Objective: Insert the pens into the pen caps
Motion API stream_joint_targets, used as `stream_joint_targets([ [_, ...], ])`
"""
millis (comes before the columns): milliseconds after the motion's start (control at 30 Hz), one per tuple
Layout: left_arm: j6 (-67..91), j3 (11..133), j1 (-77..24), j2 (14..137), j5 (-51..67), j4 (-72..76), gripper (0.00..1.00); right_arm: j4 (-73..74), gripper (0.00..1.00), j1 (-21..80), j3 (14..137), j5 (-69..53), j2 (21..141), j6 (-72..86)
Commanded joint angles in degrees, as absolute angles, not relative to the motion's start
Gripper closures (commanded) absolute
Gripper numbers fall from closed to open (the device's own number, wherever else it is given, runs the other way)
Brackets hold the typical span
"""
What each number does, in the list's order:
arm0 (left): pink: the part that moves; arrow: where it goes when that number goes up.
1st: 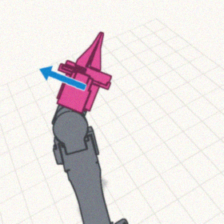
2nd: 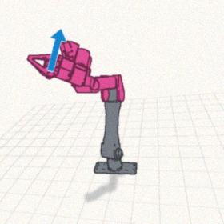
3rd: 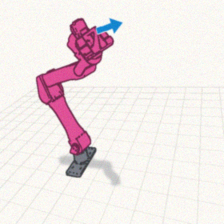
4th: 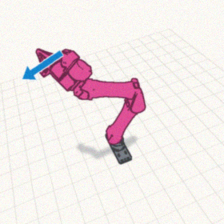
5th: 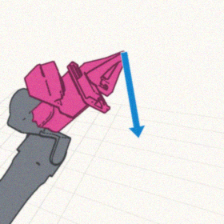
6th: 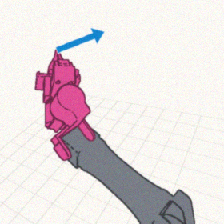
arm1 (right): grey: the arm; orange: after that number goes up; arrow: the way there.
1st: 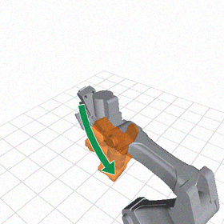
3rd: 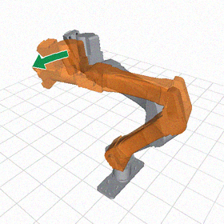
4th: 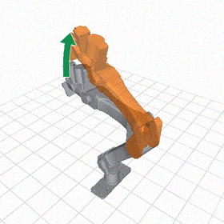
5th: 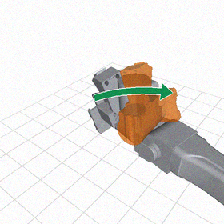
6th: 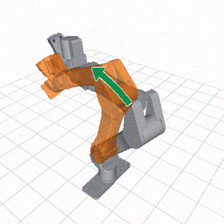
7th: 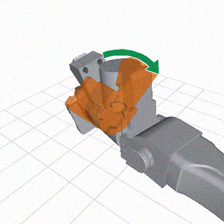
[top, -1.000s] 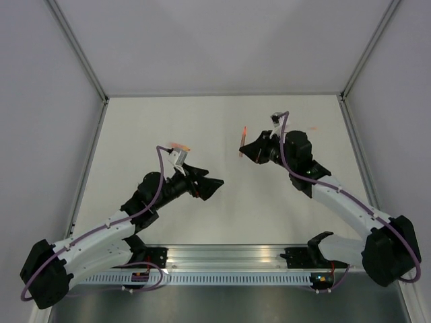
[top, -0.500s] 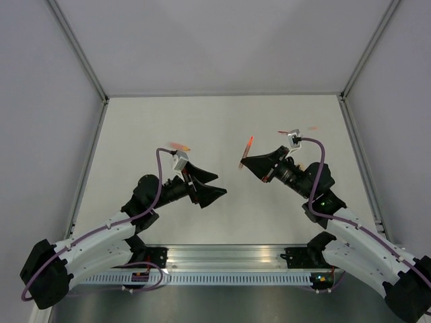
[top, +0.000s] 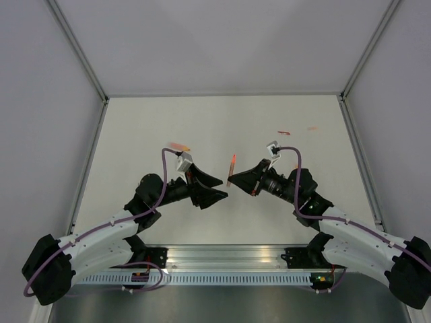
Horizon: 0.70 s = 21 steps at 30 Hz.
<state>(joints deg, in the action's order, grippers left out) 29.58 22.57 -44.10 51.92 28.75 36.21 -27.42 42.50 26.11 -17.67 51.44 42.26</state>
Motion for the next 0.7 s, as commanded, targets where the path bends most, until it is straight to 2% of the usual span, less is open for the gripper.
stream_joint_targets([
  [0, 29.7, 23.5, -44.0, 52.3, 30.6, 39.8, 0.34, -34.0, 1.0, 45.8, 25.1, -14.6, 53.2, 42.7],
  [333, 30.0, 25.3, -43.9, 54.9, 32.2, 38.1, 0.4, -37.0, 1.0, 50.4, 27.2, -10.6, 56.2, 41.0],
  [467, 29.8, 25.1, -43.9, 53.8, 32.5, 38.0, 0.49, -35.9, 1.0, 51.2, 27.9, -9.4, 56.1, 40.3],
  [533, 29.8, 25.0, -43.9, 53.6, 32.5, 38.0, 0.57, -35.6, 1.0, 51.2, 28.1, -9.2, 56.4, 40.3],
  [667, 30.0, 25.3, -43.9, 53.4, 32.8, 37.7, 0.61, -36.0, 1.0, 51.4, 27.8, -8.4, 56.9, 40.3],
])
